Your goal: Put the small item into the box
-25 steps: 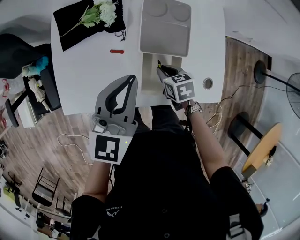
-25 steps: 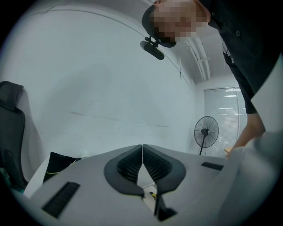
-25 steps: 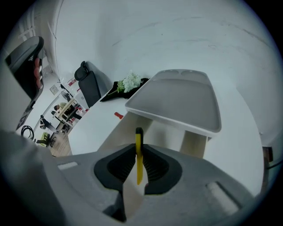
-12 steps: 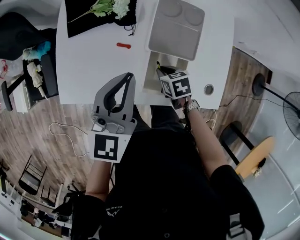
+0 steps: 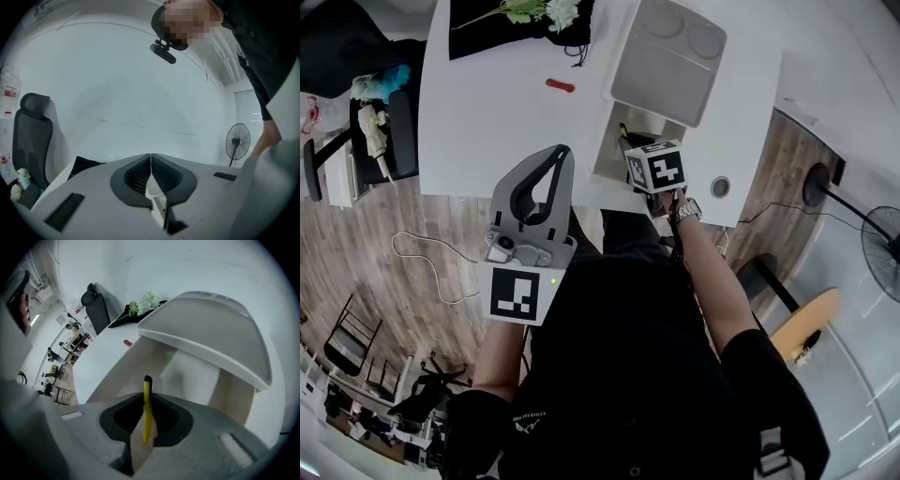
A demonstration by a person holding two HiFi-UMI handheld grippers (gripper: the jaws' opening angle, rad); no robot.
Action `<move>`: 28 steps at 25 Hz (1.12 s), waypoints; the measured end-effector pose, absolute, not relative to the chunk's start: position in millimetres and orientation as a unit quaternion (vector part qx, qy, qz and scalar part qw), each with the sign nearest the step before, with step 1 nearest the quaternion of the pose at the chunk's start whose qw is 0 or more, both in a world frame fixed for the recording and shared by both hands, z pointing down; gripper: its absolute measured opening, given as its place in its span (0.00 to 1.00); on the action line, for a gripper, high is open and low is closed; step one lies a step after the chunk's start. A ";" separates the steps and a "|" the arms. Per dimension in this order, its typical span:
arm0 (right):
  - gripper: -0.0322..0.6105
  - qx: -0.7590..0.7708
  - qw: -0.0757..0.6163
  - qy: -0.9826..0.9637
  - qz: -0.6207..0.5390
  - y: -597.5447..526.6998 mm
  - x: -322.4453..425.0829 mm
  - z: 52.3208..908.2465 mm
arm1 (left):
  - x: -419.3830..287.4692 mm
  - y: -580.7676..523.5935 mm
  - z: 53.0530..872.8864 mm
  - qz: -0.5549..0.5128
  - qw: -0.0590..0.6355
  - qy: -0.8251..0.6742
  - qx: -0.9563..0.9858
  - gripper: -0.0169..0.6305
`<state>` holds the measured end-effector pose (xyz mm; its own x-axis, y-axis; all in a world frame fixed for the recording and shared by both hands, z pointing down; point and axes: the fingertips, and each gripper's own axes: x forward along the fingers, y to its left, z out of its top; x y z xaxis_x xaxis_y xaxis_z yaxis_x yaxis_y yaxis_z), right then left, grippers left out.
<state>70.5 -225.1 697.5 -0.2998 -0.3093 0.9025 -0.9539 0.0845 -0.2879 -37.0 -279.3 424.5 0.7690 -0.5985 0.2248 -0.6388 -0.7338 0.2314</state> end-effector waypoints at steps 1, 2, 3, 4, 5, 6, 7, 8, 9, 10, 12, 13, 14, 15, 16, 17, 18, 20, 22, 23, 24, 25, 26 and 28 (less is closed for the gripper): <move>0.14 0.482 0.339 -0.653 0.475 -225.2 69.7 697.1 | -38.1 -279.8 423.9 0.067 0.148 -0.334 0.928 0.04; 0.14 0.479 0.337 -0.655 0.478 -225.4 68.5 696.7 | -38.7 -280.3 423.5 0.066 0.148 -0.334 0.928 0.04; 0.16 0.477 0.336 -0.656 0.479 -225.3 67.4 696.4 | -38.9 -280.8 423.6 0.065 0.148 -0.334 0.929 0.04; 0.16 0.476 0.335 -0.657 0.480 -224.9 66.5 696.5 | -38.7 -281.0 424.1 0.065 0.147 -0.332 0.929 0.04; 0.16 0.476 0.334 -0.656 0.481 -224.3 66.1 696.7 | -38.1 -281.3 424.7 0.066 0.147 -0.330 0.930 0.04; 0.16 0.478 0.332 -0.655 0.481 -223.9 66.3 696.7 | -37.2 -281.6 425.0 0.066 0.147 -0.328 0.931 0.04; 0.16 0.480 0.330 -0.654 0.482 -223.6 66.7 696.0 | -36.3 -282.0 424.7 0.066 0.147 -0.324 0.932 0.04; 0.16 0.484 0.326 -0.653 0.483 -223.7 67.5 694.5 | -35.3 -282.3 424.2 0.066 0.146 -0.321 0.933 0.04; 0.16 0.487 0.321 -0.652 0.483 -224.1 68.7 692.4 | -34.3 -282.7 423.5 0.065 0.146 -0.318 0.934 0.04; 0.16 0.492 0.316 -0.651 0.484 -224.7 70.0 689.8 | -33.1 -283.2 422.8 0.065 0.146 -0.315 0.936 0.04; 0.16 0.501 0.308 -0.649 0.482 -225.4 72.6 684.1 | -30.2 -283.6 421.6 0.065 0.145 -0.306 0.939 0.04; 0.16 0.505 0.305 -0.648 0.481 -225.5 73.7 681.4 | -28.4 -283.5 421.0 0.065 0.143 -0.300 0.941 0.04; 0.16 0.510 0.302 -0.647 0.480 -225.2 74.9 678.9 | -26.4 -283.1 420.4 0.066 0.142 -0.293 0.943 0.04; 0.16 0.514 0.297 -0.645 0.480 -224.5 76.1 676.6 | -24.2 -282.5 419.8 0.066 0.141 -0.286 0.945 0.04; 0.16 0.518 0.292 -0.644 0.482 -223.5 77.2 674.6 | -21.7 -281.7 419.3 0.067 0.139 -0.279 0.948 0.04; 0.16 0.521 0.287 -0.642 0.483 -222.1 78.5 672.7 | -19.2 -280.8 419.1 0.067 0.138 -0.272 0.950 0.04; 0.15 0.525 0.283 -0.640 0.484 -220.7 79.9 671.0 | -16.8 -279.9 419.2 0.068 0.137 -0.265 0.952 0.04; 0.14 0.535 0.276 -0.636 0.483 -218.3 83.1 667.0 | -13.4 -278.4 420.1 0.070 0.137 -0.253 0.955 0.04; 0.06 0.547 0.268 -0.633 0.478 -216.8 86.2 661.7 | -11.0 -277.3 421.1 0.071 0.137 -0.242 0.958 0.04; 0.06 0.551 0.263 -0.633 0.476 -216.1 87.1 658.3 | -9.6 -276.8 421.1 0.071 0.138 -0.237 0.959 0.04; 0.06 0.554 0.258 -0.634 0.474 -215.3 87.6 654.3 | -8.1 -275.8 420.7 0.070 0.138 -0.231 0.961 0.04; 0.06 0.557 0.253 -0.635 0.473 -214.2 88.0 649.6 | -6.3 -274.5 419.9 0.069 0.138 -0.224 0.962 0.04; 0.06 0.561 0.246 -0.635 0.471 -213.2 88.5 643.9 | -4.7 -272.7 418.9 0.069 0.137 -0.217 0.964 0.04; 0.06 0.573 0.231 -0.635 0.464 -211.2 90.7 630.2 | -1.6 -268.6 416.3 0.069 0.132 -0.202 0.968 0.04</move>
